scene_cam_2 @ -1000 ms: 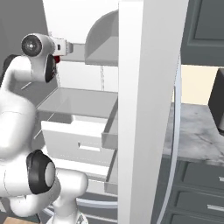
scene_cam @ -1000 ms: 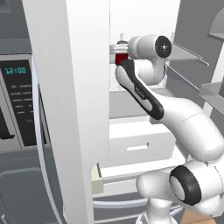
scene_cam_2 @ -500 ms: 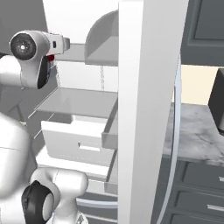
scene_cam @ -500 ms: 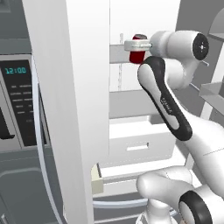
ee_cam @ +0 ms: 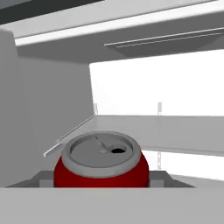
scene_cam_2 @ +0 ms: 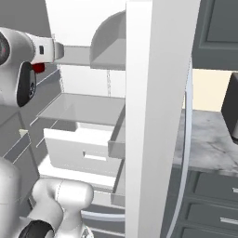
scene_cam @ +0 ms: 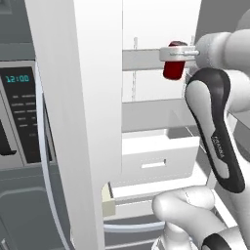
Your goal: Open the fridge, grab two sodas, and place both sodas inside the bowl with ice on the dining counter.
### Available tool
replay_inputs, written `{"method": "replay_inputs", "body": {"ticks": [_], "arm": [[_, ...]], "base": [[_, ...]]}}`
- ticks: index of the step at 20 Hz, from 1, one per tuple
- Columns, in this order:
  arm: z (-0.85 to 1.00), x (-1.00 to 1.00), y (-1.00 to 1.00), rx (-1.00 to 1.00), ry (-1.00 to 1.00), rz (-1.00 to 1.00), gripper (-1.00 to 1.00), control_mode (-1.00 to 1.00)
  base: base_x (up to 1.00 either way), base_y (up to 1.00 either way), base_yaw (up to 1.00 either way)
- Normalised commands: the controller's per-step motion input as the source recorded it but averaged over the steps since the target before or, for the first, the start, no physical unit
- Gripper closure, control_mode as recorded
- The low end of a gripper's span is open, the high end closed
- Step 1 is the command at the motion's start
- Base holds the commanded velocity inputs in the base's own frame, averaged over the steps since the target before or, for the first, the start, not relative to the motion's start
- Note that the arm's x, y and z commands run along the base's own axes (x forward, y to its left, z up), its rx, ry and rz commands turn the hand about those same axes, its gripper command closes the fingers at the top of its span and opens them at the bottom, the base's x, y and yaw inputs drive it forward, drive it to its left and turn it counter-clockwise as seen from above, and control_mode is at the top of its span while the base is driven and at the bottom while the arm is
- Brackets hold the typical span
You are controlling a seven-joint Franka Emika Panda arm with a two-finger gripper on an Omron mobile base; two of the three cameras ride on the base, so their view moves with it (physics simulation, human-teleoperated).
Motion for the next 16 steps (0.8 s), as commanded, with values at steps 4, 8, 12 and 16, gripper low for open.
{"method": "replay_inputs", "body": {"ticks": [4, 8, 12, 16], "arm": [[-0.38, -1.0, -0.42, 0.0, 0.05, 0.0, 1.0, -1.0], [-0.52, -0.82, -0.27, -0.01, 0.05, 0.0, 1.0, -1.0], [-0.44, -0.35, 0.0, 0.0, 0.05, 0.0, 1.0, -1.0], [-0.42, -0.38, 0.0, 0.0, 0.05, -0.02, 1.0, -1.0]], "base": [[0.0, 0.0, 0.0], [0.0, 0.0, 0.0], [0.0, 0.0, 0.0], [0.0, 0.0, 0.0]]}}
